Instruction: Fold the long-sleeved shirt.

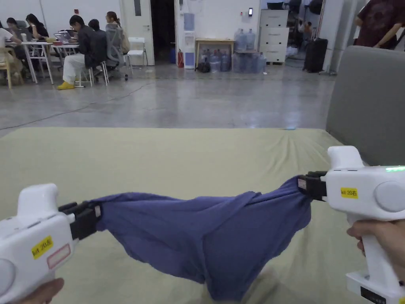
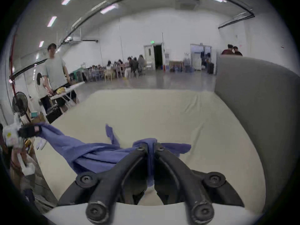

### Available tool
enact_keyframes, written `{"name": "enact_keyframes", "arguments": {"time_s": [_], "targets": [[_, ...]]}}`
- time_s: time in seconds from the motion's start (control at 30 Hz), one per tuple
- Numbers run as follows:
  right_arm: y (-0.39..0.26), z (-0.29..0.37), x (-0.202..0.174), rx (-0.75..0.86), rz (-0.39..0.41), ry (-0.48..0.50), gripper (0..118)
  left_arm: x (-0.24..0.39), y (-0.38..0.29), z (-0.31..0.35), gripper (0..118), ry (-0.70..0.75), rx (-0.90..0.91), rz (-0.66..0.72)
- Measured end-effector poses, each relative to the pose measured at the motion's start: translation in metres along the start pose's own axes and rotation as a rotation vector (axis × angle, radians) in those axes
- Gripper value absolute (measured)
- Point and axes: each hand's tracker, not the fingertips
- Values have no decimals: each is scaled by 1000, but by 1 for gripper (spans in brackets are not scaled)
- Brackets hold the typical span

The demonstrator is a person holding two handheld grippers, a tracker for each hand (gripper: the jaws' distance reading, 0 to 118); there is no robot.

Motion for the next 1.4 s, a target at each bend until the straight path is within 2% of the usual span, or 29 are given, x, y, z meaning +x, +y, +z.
{"name": "enact_keyframes", "arguments": {"time_s": [0.13, 0.27, 0.33, 0.53, 0.6, 0.67, 0.77, 0.87, 1.0, 1.1, 1.2, 1.27, 1.4], "targets": [[44, 37, -20, 94, 84, -21, 2, 25, 75, -5, 4, 9, 127, -87], [91, 50, -30, 183, 120, -61, 1, 49, 141, -19, 4, 11, 176, -118], [116, 40, -29, 184, 142, -58, 1, 55, 168, -34, 4, 11, 189, -133], [219, -21, -14, 201, 143, -77, 2, 62, 254, -113, 4, 44, 164, -169], [260, -39, -13, 210, 169, -113, 1, 68, 281, -135, 4, 83, 174, -231], [301, -59, -8, 225, 189, -156, 1, 70, 308, -151, 4, 74, 178, -222], [345, -75, -4, 247, 138, -224, 1, 78, 341, -168, 4, 90, 222, -200], [356, -89, 3, 249, 84, -217, 1, 78, 354, -187, 4, 85, 227, -166], [325, -114, 11, 223, 71, -234, 1, 71, 326, -211, 4, 60, 202, -171], [266, -147, 24, 140, 3, -221, 2, 59, 271, -237, 4, 57, 100, -194], [184, -188, 34, 29, -32, -211, 2, 43, 194, -269, 4, 70, -50, -177], [118, -216, 40, -63, -84, -205, 2, 36, 127, -275, 4, 67, -113, -156], [8, -242, 44, -220, -147, -196, 2, 19, 17, -284, 4, 68, -272, -84]]}}
